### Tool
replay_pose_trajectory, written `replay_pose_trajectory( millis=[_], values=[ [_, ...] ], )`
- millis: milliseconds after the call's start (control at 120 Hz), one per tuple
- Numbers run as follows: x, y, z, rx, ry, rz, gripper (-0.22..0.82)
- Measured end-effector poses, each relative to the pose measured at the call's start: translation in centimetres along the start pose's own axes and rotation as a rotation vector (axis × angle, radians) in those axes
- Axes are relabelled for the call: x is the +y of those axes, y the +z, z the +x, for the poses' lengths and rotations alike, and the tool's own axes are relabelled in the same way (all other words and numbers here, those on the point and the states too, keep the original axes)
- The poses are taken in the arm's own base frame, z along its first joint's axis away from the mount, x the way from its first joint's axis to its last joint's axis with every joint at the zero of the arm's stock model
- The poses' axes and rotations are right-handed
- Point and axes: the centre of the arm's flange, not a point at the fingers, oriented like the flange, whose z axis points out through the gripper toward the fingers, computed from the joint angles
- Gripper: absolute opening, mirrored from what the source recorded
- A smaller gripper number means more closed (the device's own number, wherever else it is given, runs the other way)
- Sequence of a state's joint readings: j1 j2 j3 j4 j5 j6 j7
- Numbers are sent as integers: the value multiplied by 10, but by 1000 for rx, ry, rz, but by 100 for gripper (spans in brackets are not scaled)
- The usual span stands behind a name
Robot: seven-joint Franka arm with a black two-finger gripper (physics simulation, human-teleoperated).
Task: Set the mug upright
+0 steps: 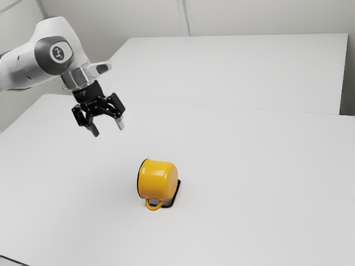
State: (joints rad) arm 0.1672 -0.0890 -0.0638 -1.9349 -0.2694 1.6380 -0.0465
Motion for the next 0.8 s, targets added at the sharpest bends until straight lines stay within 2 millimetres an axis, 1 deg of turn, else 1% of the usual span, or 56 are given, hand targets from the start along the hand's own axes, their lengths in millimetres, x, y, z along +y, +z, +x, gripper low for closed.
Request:
replay_pose_trajectory(
  millis=[117, 258, 358, 450, 625, 742, 800],
  values=[
    [-7, 31, -2, -6, 39, -97, 60],
    [-9, 59, -2, 1, 100, -206, 60],
    [-22, 76, 0, 9, 115, -280, 60],
    [-28, 98, 5, 2, 138, -349, 60],
    [-31, 126, 5, 5, 205, -432, 60],
    [-40, 150, 11, 0, 233, -497, 60],
    [-44, 159, 15, 7, 249, -530, 60]
  ],
)
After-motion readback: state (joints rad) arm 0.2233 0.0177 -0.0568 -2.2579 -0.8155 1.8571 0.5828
